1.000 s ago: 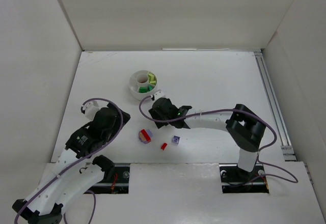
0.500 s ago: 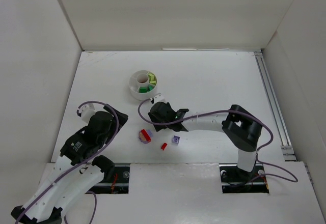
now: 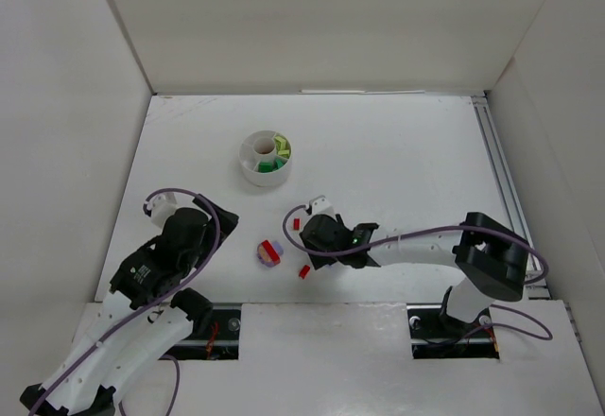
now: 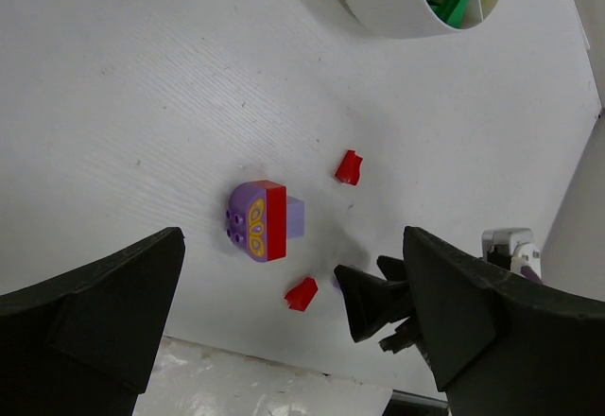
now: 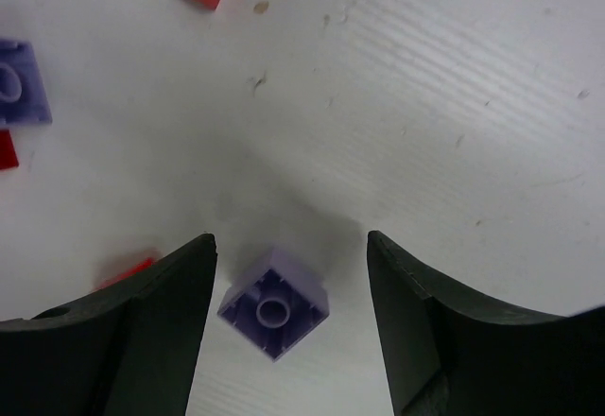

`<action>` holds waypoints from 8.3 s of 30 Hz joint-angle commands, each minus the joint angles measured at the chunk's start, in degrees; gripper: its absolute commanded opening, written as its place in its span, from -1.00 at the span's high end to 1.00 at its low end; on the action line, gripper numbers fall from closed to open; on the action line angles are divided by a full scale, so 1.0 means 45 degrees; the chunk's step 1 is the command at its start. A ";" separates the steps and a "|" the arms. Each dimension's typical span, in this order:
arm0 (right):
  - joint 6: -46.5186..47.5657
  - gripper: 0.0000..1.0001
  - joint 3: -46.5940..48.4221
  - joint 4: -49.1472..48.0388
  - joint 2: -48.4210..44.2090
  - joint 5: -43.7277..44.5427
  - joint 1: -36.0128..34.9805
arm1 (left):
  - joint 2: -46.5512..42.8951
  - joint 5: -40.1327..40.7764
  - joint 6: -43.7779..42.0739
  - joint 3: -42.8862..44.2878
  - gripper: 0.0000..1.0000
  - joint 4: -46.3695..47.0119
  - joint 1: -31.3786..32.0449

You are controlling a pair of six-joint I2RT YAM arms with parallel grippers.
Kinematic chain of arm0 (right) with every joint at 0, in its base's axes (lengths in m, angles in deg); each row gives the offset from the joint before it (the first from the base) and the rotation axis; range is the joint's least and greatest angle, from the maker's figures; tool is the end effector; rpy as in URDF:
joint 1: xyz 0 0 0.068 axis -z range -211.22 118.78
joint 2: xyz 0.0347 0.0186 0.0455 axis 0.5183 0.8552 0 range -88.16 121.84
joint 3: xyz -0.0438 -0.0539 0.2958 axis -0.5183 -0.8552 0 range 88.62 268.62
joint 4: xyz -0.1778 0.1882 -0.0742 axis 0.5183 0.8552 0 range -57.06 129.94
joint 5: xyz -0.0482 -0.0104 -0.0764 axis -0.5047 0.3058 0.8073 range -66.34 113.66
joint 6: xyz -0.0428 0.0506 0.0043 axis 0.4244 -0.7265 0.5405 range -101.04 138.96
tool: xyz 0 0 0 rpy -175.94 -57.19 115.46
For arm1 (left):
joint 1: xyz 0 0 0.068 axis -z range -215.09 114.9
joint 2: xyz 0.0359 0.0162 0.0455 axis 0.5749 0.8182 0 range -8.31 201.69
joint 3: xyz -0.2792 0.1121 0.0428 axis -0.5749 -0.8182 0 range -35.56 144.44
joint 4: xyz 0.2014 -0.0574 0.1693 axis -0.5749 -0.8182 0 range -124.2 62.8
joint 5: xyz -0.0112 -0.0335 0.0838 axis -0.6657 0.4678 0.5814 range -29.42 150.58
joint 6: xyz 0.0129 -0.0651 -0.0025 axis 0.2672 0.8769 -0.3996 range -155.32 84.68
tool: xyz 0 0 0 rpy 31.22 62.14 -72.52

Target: Sort the legos into containers by color

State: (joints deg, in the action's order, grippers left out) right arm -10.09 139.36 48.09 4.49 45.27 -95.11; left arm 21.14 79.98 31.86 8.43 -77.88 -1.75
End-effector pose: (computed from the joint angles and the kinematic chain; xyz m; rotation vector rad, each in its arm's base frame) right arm 0.1623 0.2871 0.1814 -0.6072 2.4015 0.2053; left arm 0.0869 -0.0361 0.3077 -0.8312 2.0699 -0.6254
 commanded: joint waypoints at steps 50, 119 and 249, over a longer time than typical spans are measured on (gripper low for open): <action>0.8899 0.21 1.7061 0.1142 0.8649 -0.2165 0.2188 | 0.1523 0.3500 -0.0182 0.2471 -1.00 0.0656 -0.0007; 0.3879 -0.86 0.2123 0.2099 -0.5390 0.2679 0.3809 | 0.6950 -0.1324 0.2863 -0.1162 -0.78 0.2785 0.0930; 0.3274 0.49 0.3295 -0.2626 -0.4649 -0.9684 0.3028 | 0.3084 0.1803 -0.2350 -0.0419 0.60 1.0792 0.5188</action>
State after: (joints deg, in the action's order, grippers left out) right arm 4.27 151.12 39.88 -16.39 3.72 -80.91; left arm 35.92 89.05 21.72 6.77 -32.96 21.15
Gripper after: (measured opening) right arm 0.403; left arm 0.479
